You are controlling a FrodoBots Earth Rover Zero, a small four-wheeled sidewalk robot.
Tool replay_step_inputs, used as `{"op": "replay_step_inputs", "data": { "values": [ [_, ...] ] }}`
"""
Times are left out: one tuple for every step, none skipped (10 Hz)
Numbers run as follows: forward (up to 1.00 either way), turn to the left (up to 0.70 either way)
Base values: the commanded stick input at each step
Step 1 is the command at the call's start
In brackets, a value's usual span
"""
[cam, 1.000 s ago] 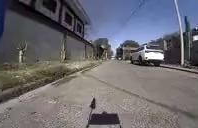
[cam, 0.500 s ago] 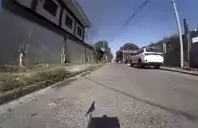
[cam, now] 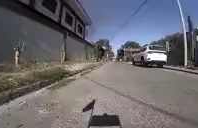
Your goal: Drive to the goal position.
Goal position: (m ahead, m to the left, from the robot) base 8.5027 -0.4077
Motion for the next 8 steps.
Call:
{"op": "replay_step_inputs", "data": {
  "values": [
    [0.7, 0.0],
    [0.7, 0.0],
    [0.7, 0.0],
    [0.7, 0.0],
    [0.7, 0.0],
    [0.7, 0.0],
    [0.7, 0.0],
    [0.7, 0.0]
  ]
}}
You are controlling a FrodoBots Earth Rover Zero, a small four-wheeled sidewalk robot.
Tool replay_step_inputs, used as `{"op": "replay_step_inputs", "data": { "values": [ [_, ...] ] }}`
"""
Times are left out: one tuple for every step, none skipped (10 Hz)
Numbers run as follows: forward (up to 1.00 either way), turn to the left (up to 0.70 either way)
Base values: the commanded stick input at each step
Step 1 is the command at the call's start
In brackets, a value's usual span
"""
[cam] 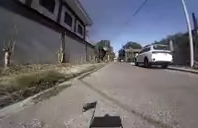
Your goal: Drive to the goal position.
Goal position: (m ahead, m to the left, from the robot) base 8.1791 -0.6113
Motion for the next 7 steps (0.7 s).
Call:
{"op": "replay_step_inputs", "data": {
  "values": [
    [0.7, 0.0],
    [0.7, 0.0],
    [0.7, 0.0],
    [0.7, 0.0],
    [0.7, 0.0],
    [0.7, 0.0],
    [0.7, 0.0]
  ]
}}
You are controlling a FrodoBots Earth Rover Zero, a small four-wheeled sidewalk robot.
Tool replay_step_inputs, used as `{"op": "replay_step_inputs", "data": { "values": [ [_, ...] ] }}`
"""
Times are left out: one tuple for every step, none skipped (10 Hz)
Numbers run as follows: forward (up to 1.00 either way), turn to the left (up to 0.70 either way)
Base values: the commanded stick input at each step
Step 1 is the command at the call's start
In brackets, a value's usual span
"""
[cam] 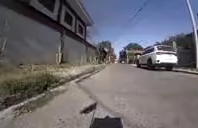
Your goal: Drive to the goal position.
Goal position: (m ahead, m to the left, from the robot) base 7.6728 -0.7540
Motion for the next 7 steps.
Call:
{"op": "replay_step_inputs", "data": {
  "values": [
    [0.7, 0.0],
    [0.7, 0.0],
    [0.7, 0.0],
    [0.7, 0.0],
    [0.7, 0.0],
    [0.7, 0.0],
    [0.7, 0.0]
  ]
}}
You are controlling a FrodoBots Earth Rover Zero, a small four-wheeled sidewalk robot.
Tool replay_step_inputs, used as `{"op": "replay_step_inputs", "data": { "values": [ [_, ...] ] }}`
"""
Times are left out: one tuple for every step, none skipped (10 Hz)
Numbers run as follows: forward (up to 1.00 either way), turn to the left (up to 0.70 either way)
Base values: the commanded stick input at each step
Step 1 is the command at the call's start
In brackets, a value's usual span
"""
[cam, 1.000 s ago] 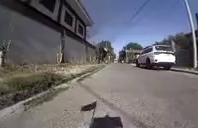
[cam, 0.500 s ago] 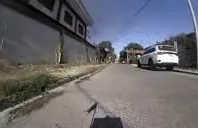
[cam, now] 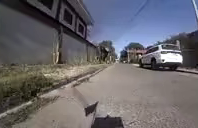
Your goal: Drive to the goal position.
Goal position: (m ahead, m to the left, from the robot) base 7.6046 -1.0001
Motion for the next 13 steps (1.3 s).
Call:
{"op": "replay_step_inputs", "data": {
  "values": [
    [0.7, 0.0],
    [0.7, 0.0],
    [0.7, 0.0],
    [0.7, 0.0],
    [0.7, 0.0],
    [0.7, 0.0],
    [0.7, 0.0],
    [0.7, 0.0],
    [0.7, 0.0],
    [0.7, 0.0],
    [0.7, 0.0],
    [0.7, 0.0],
    [0.7, 0.0]
  ]
}}
